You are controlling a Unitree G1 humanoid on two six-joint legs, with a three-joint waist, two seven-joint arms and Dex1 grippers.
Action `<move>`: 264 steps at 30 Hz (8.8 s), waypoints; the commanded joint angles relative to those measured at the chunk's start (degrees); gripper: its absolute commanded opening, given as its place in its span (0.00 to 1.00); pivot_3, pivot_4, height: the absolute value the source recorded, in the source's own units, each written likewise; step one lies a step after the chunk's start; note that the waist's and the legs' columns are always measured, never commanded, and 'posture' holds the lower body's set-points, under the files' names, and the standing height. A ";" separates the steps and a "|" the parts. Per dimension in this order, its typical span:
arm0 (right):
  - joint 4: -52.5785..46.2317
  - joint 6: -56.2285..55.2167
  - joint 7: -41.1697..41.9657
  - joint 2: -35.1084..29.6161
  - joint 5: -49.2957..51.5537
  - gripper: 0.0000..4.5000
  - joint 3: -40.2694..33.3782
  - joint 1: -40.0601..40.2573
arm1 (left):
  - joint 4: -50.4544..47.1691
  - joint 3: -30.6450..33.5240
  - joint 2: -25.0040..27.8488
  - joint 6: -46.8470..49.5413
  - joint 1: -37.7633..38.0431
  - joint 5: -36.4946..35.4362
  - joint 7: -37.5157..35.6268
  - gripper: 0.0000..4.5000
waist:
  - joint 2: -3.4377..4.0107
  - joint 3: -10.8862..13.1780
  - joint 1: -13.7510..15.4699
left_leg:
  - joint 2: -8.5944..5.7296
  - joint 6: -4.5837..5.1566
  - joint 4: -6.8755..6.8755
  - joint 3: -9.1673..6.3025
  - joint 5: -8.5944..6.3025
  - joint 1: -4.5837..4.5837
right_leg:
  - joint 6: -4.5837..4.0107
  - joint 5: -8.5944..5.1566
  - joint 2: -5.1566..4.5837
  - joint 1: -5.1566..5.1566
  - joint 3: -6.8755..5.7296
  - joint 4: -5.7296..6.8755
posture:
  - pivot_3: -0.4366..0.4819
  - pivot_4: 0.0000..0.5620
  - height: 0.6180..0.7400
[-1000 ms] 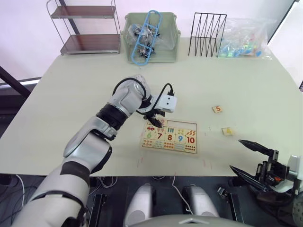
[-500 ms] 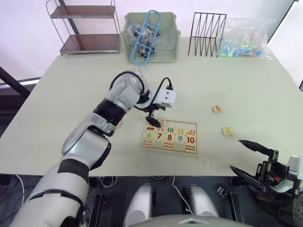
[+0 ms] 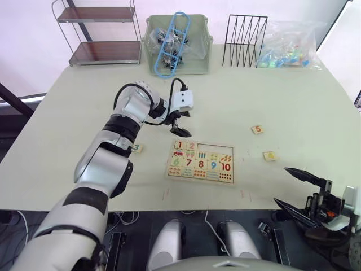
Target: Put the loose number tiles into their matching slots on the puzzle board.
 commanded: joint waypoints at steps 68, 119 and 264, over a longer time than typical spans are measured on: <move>5.51 2.69 -3.18 -1.77 1.18 1.00 -2.28 -6.31 | -45.19 31.63 15.57 12.99 45.16 -31.42 8.06 0.01 | 0.03 -0.02 -0.20 | 0.20 -0.01 0.01 -0.19 0.00 0.20 | -0.07 -0.02 -0.13 -0.02 0.17 0.28 | 0.48 0.27 1.00; 6.08 5.92 -28.73 4.70 -11.16 1.00 -1.54 -3.61 | -77.57 46.79 -4.45 11.46 90.78 -38.04 47.19 0.98 | 0.03 -0.07 -0.33 | 0.19 -0.01 -0.08 -0.03 -0.02 0.21 | -0.30 -0.19 -0.19 -0.02 0.23 0.04 | 0.48 0.27 1.00; -1.11 11.49 -4.77 -2.76 2.19 1.00 -1.36 -2.63 | -74.70 29.98 -3.23 38.62 67.75 -23.31 63.29 0.33 | 0.52 -0.45 0.90 | 0.10 -0.02 -0.12 -0.12 -0.02 0.24 | -0.25 -0.14 -0.25 0.11 0.17 -0.10 | 0.48 0.27 1.00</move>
